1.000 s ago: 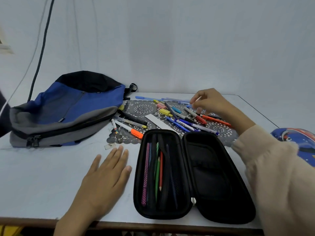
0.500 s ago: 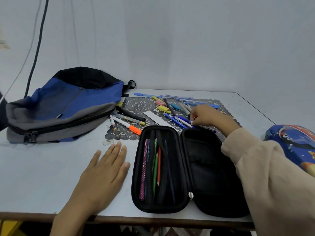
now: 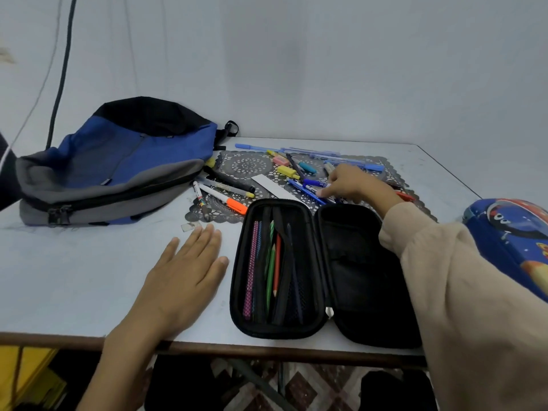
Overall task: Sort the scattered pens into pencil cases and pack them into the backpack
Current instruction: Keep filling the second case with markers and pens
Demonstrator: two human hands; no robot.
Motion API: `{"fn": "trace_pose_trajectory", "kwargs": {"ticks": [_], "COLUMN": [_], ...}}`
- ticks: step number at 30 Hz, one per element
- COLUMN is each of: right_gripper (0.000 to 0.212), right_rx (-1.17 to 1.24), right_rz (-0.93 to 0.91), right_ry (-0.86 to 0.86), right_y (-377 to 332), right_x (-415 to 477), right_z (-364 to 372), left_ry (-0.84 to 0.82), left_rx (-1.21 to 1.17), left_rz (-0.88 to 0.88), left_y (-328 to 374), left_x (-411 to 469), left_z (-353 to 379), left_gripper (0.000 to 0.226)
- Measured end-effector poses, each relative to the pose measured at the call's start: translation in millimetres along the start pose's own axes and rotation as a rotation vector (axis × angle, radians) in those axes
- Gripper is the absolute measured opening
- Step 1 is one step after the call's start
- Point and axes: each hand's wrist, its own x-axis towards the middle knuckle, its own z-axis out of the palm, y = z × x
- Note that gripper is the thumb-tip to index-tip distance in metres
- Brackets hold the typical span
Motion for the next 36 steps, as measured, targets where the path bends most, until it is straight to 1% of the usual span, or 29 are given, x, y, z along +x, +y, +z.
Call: {"fn": "trace_pose_trajectory", "kwargs": {"ticks": [3, 5, 7, 10, 11, 13, 16, 19, 21, 22, 24, 26, 29, 32, 34, 36], "right_gripper": [0.040, 0.035, 0.025, 0.014, 0.018, 0.022, 0.026, 0.021, 0.016, 0.012, 0.008, 0.010, 0.027, 0.038, 0.038, 0.035], "right_rx": [0.100, 0.093, 0.129, 0.353, 0.417, 0.490, 0.485, 0.461, 0.499, 0.481, 0.332, 0.144, -0.073, -0.201, -0.259, -0.259], "right_rz": [0.021, 0.022, 0.041, 0.072, 0.076, 0.072, 0.090, 0.123, 0.156, 0.157, 0.145, 0.128, 0.089, 0.080, 0.083, 0.088], "right_ry": [-0.044, -0.017, 0.037, 0.184, 0.244, 0.297, 0.370, 0.463, 0.413, 0.357, 0.272, 0.295, 0.371, 0.384, 0.394, 0.390], "right_y": [0.9, 0.3, 0.5, 7.2, 10.3, 17.5, 28.0, 28.0, 24.1, 22.4, 18.3, 14.3, 12.4, 8.9, 6.8, 6.2], "right_x": [0.0, -1.1, -0.5, 7.4, 10.0, 13.1, 18.7, 24.2, 28.1, 30.3, 32.3, 31.7, 32.2, 30.4, 28.4, 27.1], "right_z": [0.6, -2.1, -6.8, -14.7, -18.2, -25.7, -31.8, -35.0, -36.0, -35.2, -28.4, -16.4, 2.2, 11.7, 12.7, 12.1], "left_ry": [-0.022, -0.022, -0.018, -0.020, -0.018, -0.016, -0.009, 0.004, 0.004, 0.002, 0.003, 0.006, 0.004, 0.003, 0.011, 0.017], "left_rx": [0.003, 0.022, 0.047, 0.076, 0.088, 0.110, 0.113, 0.093, 0.088, 0.090, 0.091, 0.086, 0.085, 0.068, 0.059, 0.057], "left_rz": [-0.001, 0.002, 0.002, 0.003, 0.002, 0.001, 0.004, 0.008, 0.006, 0.005, 0.005, 0.006, 0.007, 0.008, 0.012, 0.013], "left_y": [-0.1, 1.3, 2.7, 4.8, 4.9, 5.3, 5.1, 4.8, 4.9, 4.8, 4.4, 3.9, 3.4, 3.0, 2.5, 2.1], "left_x": [7.7, 17.2, 26.0, 30.7, 30.7, 29.6, 28.5, 27.7, 27.8, 28.1, 28.6, 28.5, 27.9, 28.3, 28.7, 29.0], "left_z": [-0.5, 0.4, 1.6, 2.9, 3.7, 4.2, 4.4, 5.2, 5.7, 5.7, 5.4, 5.5, 5.4, 6.0, 6.7, 6.9], "left_gripper": [0.091, 0.098, 0.102, 0.103, 0.104, 0.104, 0.103, 0.102, 0.101, 0.101, 0.102, 0.102, 0.101, 0.100, 0.100, 0.100]}}
